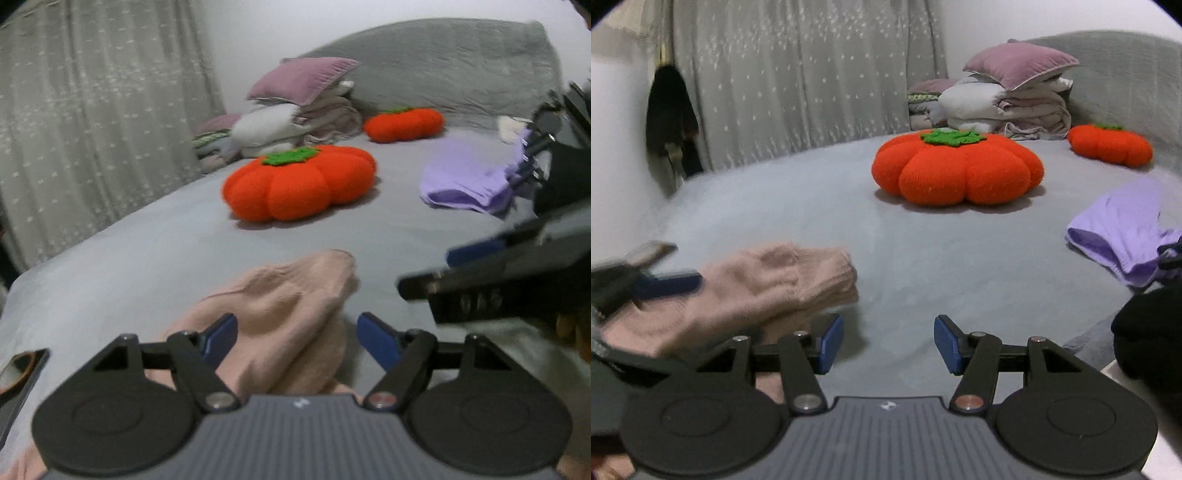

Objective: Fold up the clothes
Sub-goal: 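Grasp the other sleeve cuff with the left gripper and lift it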

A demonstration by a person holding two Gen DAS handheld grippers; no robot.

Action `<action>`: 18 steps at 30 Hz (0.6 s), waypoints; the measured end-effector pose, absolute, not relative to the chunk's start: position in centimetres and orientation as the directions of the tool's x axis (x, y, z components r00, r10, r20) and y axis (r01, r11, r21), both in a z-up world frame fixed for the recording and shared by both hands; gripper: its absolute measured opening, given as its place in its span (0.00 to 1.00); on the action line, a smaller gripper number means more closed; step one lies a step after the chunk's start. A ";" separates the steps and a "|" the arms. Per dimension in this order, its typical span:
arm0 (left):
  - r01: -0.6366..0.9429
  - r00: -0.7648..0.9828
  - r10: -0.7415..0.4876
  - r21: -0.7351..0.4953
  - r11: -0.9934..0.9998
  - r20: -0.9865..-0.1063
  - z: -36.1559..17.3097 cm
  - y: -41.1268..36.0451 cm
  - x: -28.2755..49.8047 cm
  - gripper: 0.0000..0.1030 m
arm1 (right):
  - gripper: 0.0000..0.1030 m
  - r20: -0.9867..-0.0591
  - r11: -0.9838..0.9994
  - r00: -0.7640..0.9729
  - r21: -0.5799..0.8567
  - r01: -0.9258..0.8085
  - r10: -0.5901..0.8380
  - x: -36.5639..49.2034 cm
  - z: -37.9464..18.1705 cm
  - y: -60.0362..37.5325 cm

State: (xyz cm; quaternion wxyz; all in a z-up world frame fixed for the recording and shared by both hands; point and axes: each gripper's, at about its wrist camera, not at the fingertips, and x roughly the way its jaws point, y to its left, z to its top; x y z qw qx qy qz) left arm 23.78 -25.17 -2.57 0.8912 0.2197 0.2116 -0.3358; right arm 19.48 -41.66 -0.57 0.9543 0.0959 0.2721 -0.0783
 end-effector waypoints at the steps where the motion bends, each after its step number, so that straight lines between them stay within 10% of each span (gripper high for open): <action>1: 0.696 0.684 -0.500 0.268 0.667 -0.532 -3.1 -25.8 23.9 0.71 | 0.54 -0.526 0.966 0.847 0.168 0.195 -0.080 19.4 -0.5 -42.0; 3: 0.697 0.687 -0.478 0.312 0.645 -0.547 -4.1 -27.3 24.2 0.66 | 0.54 -0.515 0.962 0.856 0.203 0.181 -0.053 19.7 -0.4 -42.1; 7: 0.670 0.703 -0.428 0.328 0.666 -0.568 -5.3 -28.9 25.1 0.20 | 0.54 -0.516 0.961 0.855 0.210 0.180 -0.048 20.2 -0.7 -42.0; 18: 0.452 0.797 -0.470 -0.142 0.881 -0.379 -0.3 -16.7 25.4 0.14 | 0.57 -0.494 0.974 0.869 0.209 0.090 0.026 20.8 -1.6 -40.3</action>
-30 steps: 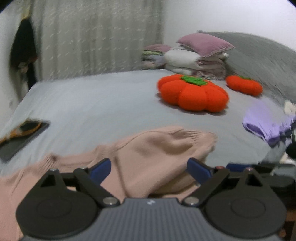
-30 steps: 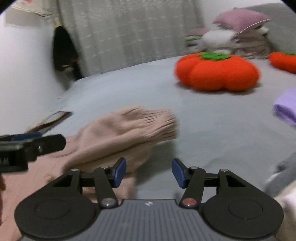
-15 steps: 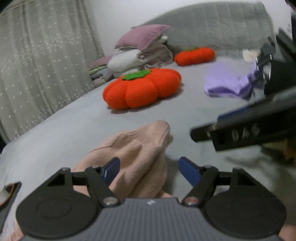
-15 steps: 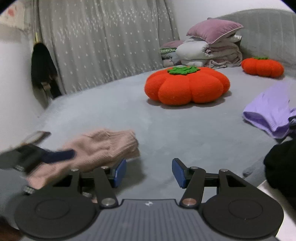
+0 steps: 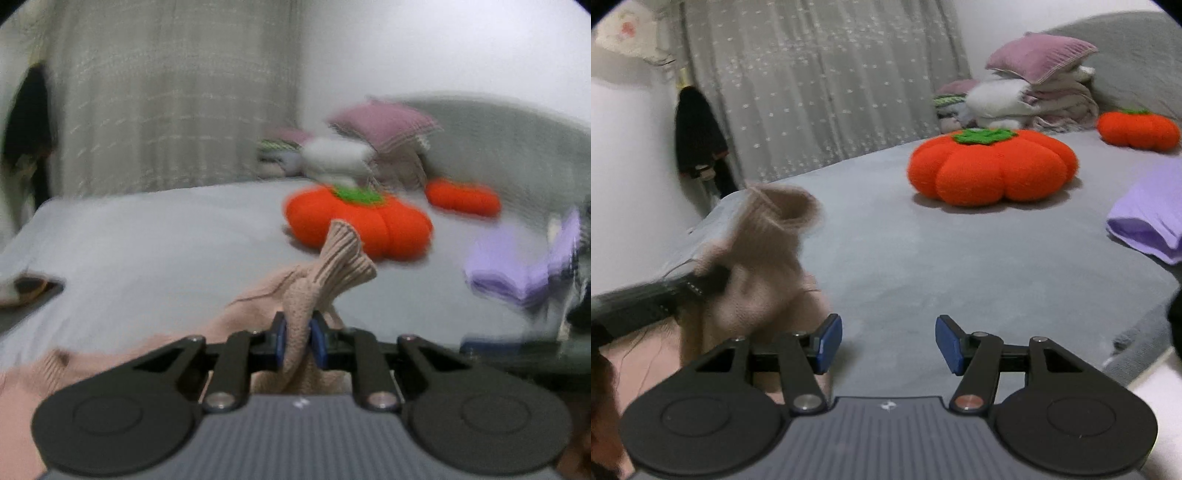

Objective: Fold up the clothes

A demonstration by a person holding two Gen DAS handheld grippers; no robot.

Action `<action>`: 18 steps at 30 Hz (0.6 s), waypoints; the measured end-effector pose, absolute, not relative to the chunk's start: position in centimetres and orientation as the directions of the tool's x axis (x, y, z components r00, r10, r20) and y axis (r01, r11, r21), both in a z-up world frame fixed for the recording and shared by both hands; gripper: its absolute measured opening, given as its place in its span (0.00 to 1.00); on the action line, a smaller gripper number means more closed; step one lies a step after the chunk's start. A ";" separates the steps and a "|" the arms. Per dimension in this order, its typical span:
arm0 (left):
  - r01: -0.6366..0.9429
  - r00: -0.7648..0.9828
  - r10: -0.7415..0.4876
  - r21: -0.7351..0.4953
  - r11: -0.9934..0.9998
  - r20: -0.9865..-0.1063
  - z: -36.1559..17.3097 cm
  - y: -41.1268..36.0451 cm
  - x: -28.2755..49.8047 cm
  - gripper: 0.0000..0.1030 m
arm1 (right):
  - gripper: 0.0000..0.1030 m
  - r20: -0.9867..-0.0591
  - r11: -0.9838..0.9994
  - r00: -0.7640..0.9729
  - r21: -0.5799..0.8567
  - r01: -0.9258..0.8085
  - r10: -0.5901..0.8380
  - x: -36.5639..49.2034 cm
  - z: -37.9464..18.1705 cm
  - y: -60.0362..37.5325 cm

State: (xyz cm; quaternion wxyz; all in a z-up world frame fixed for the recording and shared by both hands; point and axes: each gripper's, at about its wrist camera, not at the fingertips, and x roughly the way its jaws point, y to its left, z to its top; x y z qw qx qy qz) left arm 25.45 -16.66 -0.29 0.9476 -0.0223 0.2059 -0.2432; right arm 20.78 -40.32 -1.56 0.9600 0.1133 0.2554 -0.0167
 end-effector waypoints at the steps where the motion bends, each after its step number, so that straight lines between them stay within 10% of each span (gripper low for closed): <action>1: 0.424 0.811 -0.458 -0.174 0.889 -0.363 -0.1 -15.0 25.2 0.14 | 0.58 -0.490 0.977 0.871 0.201 0.070 0.038 20.9 -1.7 -39.9; 7: 0.236 0.883 -0.347 -0.341 0.910 -0.315 -1.1 -4.5 22.8 0.14 | 0.59 -0.500 0.984 0.856 0.172 -0.051 0.132 21.9 -3.2 -36.6; 13: -0.029 0.856 -0.204 -0.438 0.899 -0.476 -7.2 4.6 20.8 0.25 | 0.59 -0.571 0.986 0.806 0.125 -0.106 0.159 23.4 -5.5 -34.0; 18: -0.110 0.871 -0.185 -0.549 0.829 -0.455 -8.0 9.1 20.6 0.57 | 0.59 -0.573 0.981 0.799 0.155 -0.113 0.183 24.0 -6.2 -34.0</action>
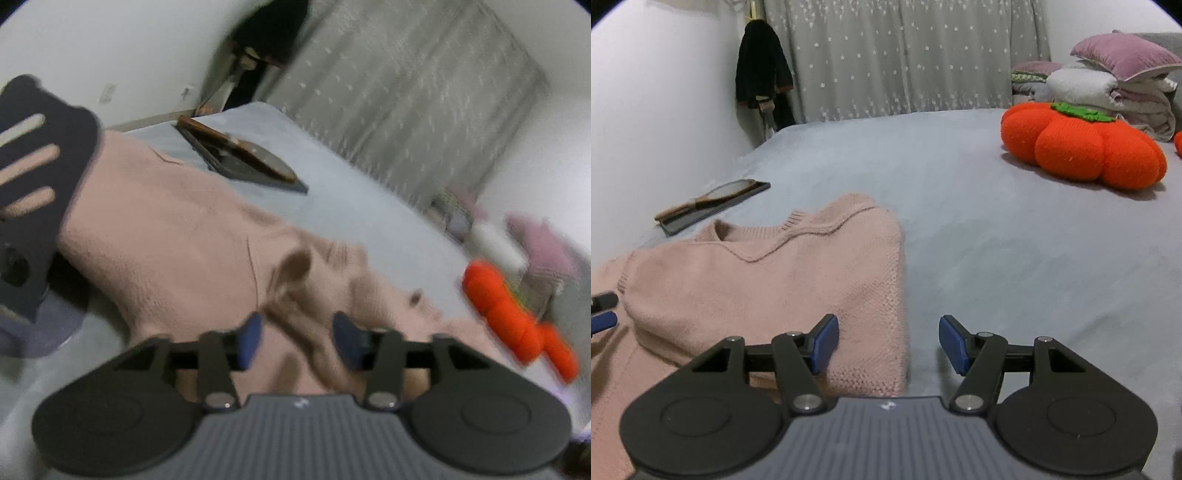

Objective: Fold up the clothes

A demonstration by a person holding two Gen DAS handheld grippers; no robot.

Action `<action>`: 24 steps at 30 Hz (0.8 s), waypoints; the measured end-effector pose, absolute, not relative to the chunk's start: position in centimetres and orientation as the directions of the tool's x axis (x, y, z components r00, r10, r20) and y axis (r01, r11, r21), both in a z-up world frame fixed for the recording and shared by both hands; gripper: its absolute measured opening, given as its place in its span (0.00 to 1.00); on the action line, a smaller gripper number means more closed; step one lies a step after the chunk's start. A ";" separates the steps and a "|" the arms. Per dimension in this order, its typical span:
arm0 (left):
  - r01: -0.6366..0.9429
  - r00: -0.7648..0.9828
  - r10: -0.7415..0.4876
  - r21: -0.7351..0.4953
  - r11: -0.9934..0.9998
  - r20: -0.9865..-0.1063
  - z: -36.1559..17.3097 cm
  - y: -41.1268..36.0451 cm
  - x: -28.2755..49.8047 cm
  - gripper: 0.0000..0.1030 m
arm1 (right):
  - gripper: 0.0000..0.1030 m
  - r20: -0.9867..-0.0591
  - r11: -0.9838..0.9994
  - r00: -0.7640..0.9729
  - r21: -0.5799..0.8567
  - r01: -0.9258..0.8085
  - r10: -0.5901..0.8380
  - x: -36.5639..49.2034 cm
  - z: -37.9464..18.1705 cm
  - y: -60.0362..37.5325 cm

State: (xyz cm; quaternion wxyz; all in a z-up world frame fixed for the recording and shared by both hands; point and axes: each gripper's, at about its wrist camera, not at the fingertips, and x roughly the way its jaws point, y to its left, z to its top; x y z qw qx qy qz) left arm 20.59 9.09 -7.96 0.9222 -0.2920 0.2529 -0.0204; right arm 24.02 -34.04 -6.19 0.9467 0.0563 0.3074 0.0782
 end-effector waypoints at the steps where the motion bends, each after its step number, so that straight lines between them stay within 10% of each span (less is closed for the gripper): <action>1: -0.104 0.876 -0.189 -0.555 0.825 -0.444 -7.6 9.2 20.8 0.61 | 0.59 -0.562 0.978 0.804 0.174 -0.115 0.194 24.1 -6.2 -34.2; 6: -0.099 0.863 -0.157 -0.465 0.880 -0.480 -7.3 7.0 23.5 0.61 | 0.52 -0.504 0.957 0.835 0.277 -0.088 0.222 25.4 -6.6 -34.8; 7: -0.107 0.859 -0.141 -0.441 0.891 -0.493 -7.6 6.5 24.2 0.48 | 0.37 -0.507 0.954 0.832 0.288 -0.081 0.224 25.8 -6.9 -34.8; 8: -0.121 0.851 -0.100 -0.378 0.918 -0.515 -7.8 5.9 24.6 0.09 | 0.25 -0.521 0.953 0.823 0.292 -0.078 0.227 26.4 -7.1 -34.7; 13: -0.184 0.854 0.094 -0.127 0.975 -0.511 -7.2 2.2 23.7 0.10 | 0.25 -0.514 0.978 0.843 0.201 -0.064 0.161 26.5 -6.4 -33.4; 17: -0.225 0.890 0.196 -0.021 0.974 -0.411 -5.9 0.9 22.1 0.30 | 0.39 -0.447 0.989 0.887 0.137 -0.060 0.116 25.5 -5.3 -32.3; 22: -0.044 0.960 0.017 -0.089 0.995 -0.280 -4.5 0.0 19.5 0.42 | 0.45 -0.364 0.983 0.914 0.094 -0.158 0.182 24.3 -4.8 -30.2; 24: 0.016 0.935 -0.047 -0.089 0.996 -0.352 -5.3 -0.6 20.4 0.43 | 0.45 -0.385 0.977 0.899 0.061 -0.203 0.211 24.5 -5.4 -29.0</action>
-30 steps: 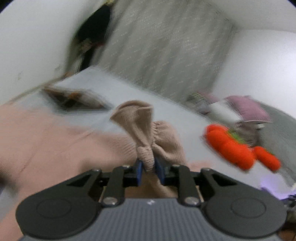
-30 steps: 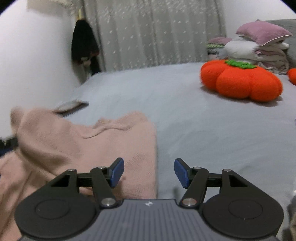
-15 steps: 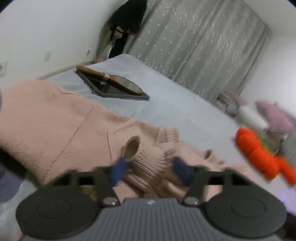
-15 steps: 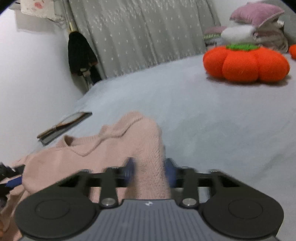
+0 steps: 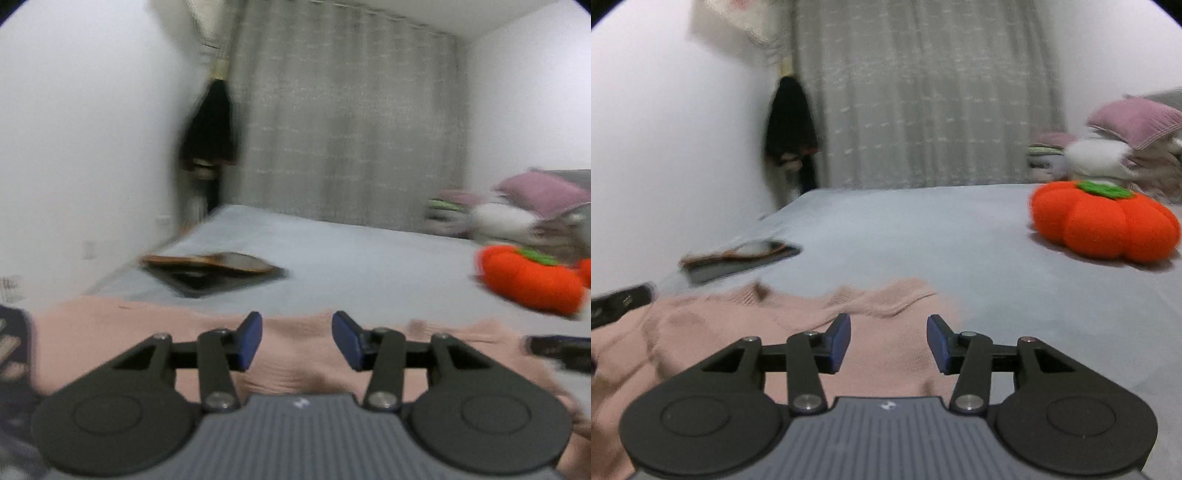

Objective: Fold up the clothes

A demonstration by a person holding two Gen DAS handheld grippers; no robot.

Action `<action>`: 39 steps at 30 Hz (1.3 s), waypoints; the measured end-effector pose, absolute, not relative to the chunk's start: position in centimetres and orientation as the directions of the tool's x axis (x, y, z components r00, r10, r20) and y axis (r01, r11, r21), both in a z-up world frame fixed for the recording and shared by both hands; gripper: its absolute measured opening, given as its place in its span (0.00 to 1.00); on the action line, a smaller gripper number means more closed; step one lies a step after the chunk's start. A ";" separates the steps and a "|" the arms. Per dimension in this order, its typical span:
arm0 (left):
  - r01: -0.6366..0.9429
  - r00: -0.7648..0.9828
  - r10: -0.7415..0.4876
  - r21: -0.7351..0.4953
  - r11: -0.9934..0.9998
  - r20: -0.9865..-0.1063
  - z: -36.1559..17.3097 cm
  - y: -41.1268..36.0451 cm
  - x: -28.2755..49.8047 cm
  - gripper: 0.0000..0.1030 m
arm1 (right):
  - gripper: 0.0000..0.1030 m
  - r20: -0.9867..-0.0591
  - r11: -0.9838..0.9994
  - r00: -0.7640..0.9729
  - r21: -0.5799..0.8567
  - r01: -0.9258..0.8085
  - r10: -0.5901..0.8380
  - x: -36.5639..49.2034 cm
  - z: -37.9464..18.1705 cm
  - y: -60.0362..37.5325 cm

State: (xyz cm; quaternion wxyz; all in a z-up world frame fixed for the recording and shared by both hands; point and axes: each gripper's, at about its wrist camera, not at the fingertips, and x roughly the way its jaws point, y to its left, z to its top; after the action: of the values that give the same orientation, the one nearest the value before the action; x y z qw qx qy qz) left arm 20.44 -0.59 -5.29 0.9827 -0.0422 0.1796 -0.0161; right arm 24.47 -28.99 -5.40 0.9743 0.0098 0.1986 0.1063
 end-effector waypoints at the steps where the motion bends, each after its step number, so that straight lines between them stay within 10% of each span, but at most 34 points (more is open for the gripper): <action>1: 0.044 0.917 -0.075 -0.089 0.995 -0.391 -5.7 -0.9 21.0 0.44 | 0.45 -0.417 0.974 0.882 0.042 -0.221 0.218 24.8 -6.0 -28.3; 4: 0.025 0.825 -0.062 -0.074 0.997 -0.561 -8.2 -1.3 23.4 0.44 | 0.48 -0.550 0.965 0.808 -0.017 -0.261 0.210 26.2 -7.8 -26.7; 19: -0.014 0.846 -0.123 -0.253 0.967 -0.519 2.2 4.4 19.6 0.84 | 0.54 -0.551 0.958 0.804 -0.032 -0.287 0.223 25.5 -8.7 -26.4; 29: -0.273 0.812 0.027 -0.338 0.901 -0.583 6.4 18.0 17.3 0.92 | 0.63 -0.538 0.950 0.794 0.036 -0.311 0.281 25.5 -8.9 -27.3; 39: -0.564 0.723 0.026 -0.569 0.598 -0.690 -1.6 31.6 16.8 0.89 | 0.66 -0.535 0.946 0.792 0.053 -0.319 0.296 25.5 -9.1 -27.4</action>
State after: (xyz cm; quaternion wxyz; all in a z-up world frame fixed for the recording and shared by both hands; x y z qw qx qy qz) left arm 16.77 31.63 -1.58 0.8320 -0.4117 0.3270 0.1774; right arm 25.50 -27.43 -9.06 0.9462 -0.0200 0.2790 0.1624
